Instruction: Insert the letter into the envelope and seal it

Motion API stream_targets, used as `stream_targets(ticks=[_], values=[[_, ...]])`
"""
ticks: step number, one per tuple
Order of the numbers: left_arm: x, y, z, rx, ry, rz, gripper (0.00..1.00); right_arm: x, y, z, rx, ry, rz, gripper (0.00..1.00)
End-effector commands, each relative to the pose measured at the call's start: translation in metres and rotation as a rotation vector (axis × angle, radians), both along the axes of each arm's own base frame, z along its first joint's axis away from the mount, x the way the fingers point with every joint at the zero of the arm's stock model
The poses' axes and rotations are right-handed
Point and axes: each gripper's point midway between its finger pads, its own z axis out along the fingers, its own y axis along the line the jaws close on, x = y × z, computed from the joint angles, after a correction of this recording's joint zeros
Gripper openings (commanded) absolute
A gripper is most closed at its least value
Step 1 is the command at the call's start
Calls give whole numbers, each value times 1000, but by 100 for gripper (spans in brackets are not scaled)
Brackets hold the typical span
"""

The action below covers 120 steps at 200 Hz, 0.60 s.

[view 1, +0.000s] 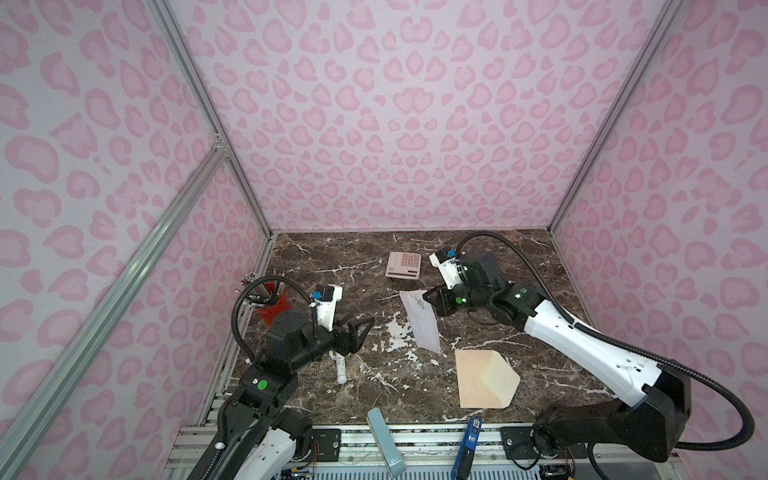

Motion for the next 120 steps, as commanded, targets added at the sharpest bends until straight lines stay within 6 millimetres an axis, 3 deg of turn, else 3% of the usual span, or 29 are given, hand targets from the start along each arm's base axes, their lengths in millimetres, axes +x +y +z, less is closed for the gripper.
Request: stream_targets(ticks=[1, 65, 120], values=[[-11, -6, 25, -10, -162, -71, 80, -24, -7, -2, -62, -52, 107, 0], [-32, -18, 39, 16, -295, -185, 88, -67, -11, 23, -32, -290, 267, 0], [-39, -42, 28, 68, -323, -290, 87, -93, -8, 25, -37, -336, 400, 0]])
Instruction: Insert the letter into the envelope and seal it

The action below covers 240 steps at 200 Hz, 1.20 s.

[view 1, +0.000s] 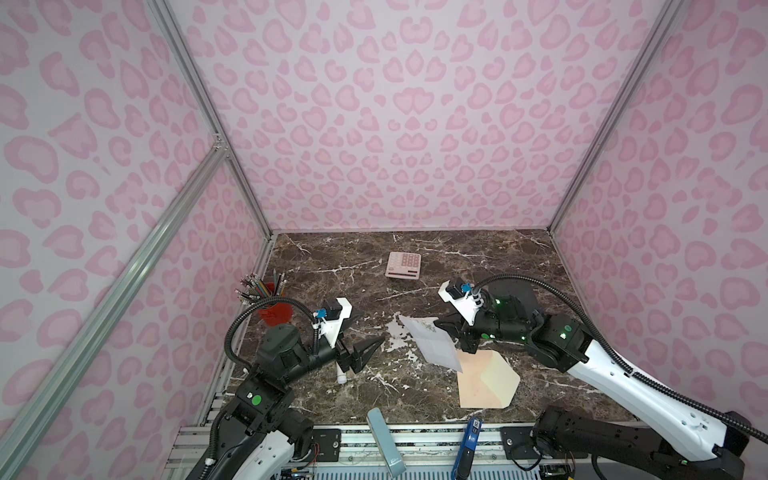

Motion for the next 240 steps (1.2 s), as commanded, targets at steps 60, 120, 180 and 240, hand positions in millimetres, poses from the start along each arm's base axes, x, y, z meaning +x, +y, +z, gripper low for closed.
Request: stream_targets(ticks=[60, 120, 180, 240], values=[[-6, -41, -5, 103, -86, -122, 83, -31, 13, -11, -45, -23, 164, 0], [-19, -57, -15, 118, -59, -201, 80, -46, 19, -14, -51, -16, 205, 0], [-29, -79, -29, 156, -20, -288, 67, -52, 20, -9, -27, -31, 216, 0], [-34, -86, -36, 184, 5, -342, 49, -54, 15, -6, -29, -50, 215, 0]])
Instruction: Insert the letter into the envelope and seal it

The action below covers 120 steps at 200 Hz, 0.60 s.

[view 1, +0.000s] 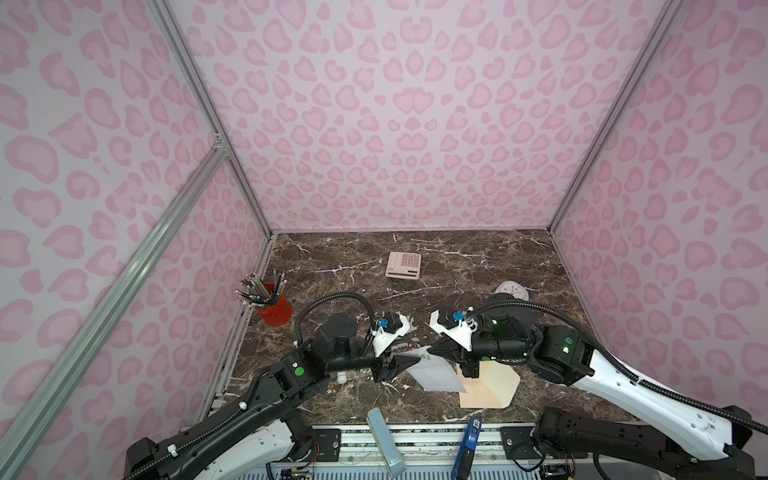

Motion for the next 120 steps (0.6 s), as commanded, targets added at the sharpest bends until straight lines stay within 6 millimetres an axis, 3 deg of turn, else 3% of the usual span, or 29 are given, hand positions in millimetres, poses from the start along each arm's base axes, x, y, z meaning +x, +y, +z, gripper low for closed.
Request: stream_targets(ticks=[1, 23, 33, 84, 102, 120], values=[[-4, -3, 9, -20, -23, -39, 49, 2, 0, 0, -3, -19, -7, 0], [-7, -4, 6, -8, -13, -52, 38, 2, 0, -3, -10, -13, -4, 0], [-9, -4, 6, -8, -5, -64, 28, 2, -1, -4, -17, -15, -5, 0], [-18, -4, 2, 7, 27, -104, 15, 4, 1, -1, -17, -23, -5, 0], [-21, -5, 0, 16, 43, -121, 5, 5, 1, 1, -10, -25, -6, 0], [-23, -5, -4, 27, 57, -128, 4, 6, 1, 3, -5, -32, -15, 1]])
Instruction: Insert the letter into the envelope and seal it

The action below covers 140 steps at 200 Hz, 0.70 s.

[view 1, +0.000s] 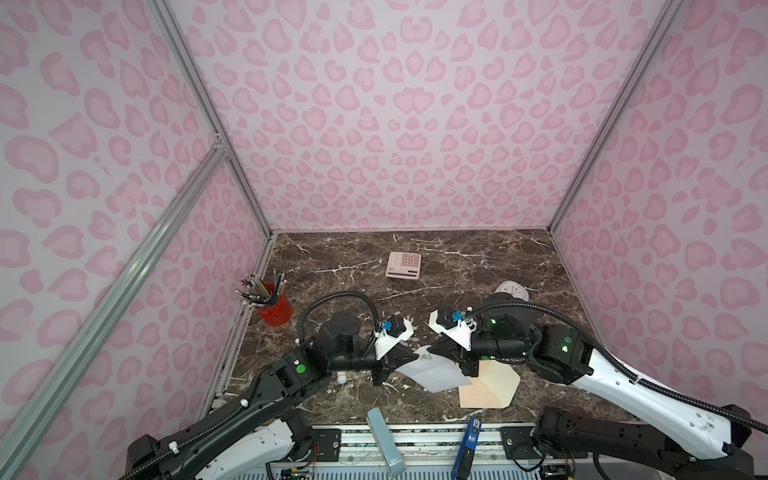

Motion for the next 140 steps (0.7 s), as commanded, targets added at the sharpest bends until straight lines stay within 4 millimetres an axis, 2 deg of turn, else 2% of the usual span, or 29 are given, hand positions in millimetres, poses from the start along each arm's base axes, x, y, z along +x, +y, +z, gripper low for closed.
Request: stream_targets(ticks=[1, 14, 35, 64, 77, 101, 121, 140], values=[[-6, 0, 0, 4, 17, -32, 4, 3, 1, 5, 12, -17, -12, 2], [-2, 1, 2, 0, 5, -4, 4, 5, 0, 6, 19, -28, -25, 15], [12, 7, 16, -52, -36, 102, 4, 15, -6, 15, 51, -58, -104, 45], [47, 28, 37, -87, -77, 358, 4, 40, -34, 38, 153, -130, -340, 69], [60, 39, 48, -105, -83, 464, 4, 50, -50, 52, 236, -149, -449, 74], [76, 54, 71, -176, -60, 608, 4, 62, -77, 60, 384, -105, -594, 80], [81, 59, 85, -237, -22, 667, 4, 75, -98, 55, 474, -25, -718, 80], [81, 59, 96, -288, 22, 679, 4, 85, -105, 40, 528, 90, -782, 80]])
